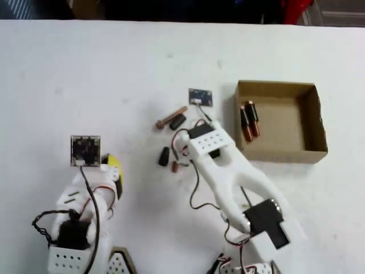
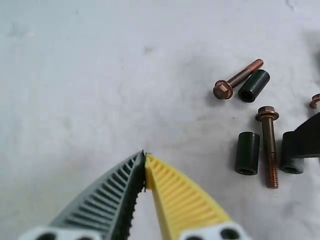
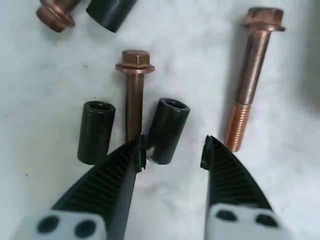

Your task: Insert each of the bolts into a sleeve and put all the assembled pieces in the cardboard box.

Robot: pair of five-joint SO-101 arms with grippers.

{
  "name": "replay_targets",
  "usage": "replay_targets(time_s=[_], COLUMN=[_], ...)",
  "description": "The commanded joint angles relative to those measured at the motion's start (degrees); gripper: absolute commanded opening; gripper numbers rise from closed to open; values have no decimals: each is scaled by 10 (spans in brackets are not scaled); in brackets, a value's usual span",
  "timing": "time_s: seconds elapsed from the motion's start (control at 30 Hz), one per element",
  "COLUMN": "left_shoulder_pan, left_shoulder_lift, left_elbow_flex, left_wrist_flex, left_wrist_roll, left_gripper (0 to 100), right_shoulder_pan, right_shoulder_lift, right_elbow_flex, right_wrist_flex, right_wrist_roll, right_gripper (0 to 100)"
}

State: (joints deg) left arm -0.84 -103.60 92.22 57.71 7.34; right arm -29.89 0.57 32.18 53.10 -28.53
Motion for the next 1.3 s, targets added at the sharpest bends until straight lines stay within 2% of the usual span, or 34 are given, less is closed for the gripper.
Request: replay_targets(time_s=[0.0,0.3,0.73,1.1,1.27], left_shoulder_pan=[-3,-3,-3,-3,-3], left_shoulder_lift=[-7,-7,-7,-7,-7], left_elbow_flex=[-3,-3,-3,-3,-2], left_wrist_flex=[-20,-19,-18,-18,-18], left_wrist_roll=[-2,-2,-2,-3,-4], left_gripper=[23,23,23,23,23], right_shoulder_pan=[-1,16,67,68,68], right_shoulder_lift=[18,39,39,40,44], right_elbow_flex=[-4,-2,-4,-84,-100], right_wrist_flex=[-20,-31,57,116,104], right_wrist_roll=[-5,16,316,324,305], right_gripper=[152,152,152,152,152])
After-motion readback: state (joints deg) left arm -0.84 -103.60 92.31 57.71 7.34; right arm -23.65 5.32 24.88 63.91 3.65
